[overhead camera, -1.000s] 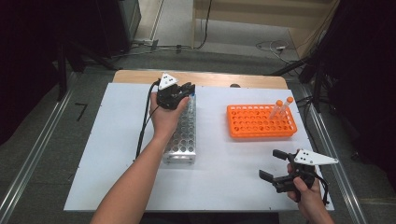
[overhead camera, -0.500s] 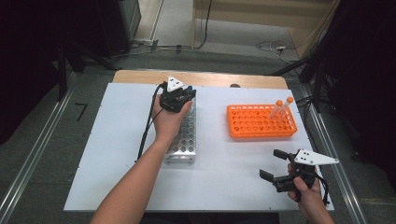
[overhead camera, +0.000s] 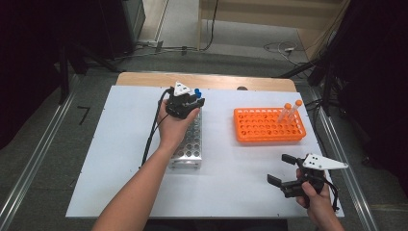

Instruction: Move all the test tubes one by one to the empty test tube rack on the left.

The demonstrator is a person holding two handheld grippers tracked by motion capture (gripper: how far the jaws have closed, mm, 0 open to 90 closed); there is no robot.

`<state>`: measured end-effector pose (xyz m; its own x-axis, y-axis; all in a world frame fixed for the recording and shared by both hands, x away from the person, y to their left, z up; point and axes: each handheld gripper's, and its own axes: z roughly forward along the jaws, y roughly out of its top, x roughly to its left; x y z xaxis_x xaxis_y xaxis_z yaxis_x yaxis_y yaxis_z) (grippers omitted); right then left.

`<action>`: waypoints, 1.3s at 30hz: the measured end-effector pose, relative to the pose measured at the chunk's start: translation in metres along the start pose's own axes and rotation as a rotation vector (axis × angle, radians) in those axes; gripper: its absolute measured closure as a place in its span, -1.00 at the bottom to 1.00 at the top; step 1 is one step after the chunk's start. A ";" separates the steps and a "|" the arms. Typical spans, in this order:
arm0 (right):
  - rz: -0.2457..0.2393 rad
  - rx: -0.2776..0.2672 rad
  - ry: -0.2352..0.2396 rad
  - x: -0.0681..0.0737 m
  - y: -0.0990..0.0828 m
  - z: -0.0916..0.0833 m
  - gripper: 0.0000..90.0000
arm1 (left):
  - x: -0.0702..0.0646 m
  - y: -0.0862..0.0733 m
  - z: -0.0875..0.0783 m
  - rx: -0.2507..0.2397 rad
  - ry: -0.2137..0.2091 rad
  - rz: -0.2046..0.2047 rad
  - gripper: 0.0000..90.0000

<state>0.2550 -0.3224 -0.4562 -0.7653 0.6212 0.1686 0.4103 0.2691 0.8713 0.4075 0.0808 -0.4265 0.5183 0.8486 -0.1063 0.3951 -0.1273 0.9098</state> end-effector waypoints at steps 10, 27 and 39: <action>0.005 -0.004 -0.027 -0.002 0.001 0.000 -1.00 | -0.006 -0.001 -0.026 -0.057 -0.103 -0.041 -0.67; 0.061 -0.049 -0.137 -0.027 0.017 -0.001 -1.00 | -0.031 -0.029 -0.093 -0.101 -0.227 0.010 -1.00; 0.114 -0.074 -0.312 -0.066 0.036 0.010 -0.72 | -0.030 -0.054 -0.120 -0.117 -0.235 -0.009 -1.00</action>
<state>0.3247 -0.3463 -0.4407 -0.5231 0.8427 0.1276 0.4385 0.1377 0.8881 0.2800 0.1236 -0.4240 0.6828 0.7049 -0.1922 0.3172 -0.0490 0.9471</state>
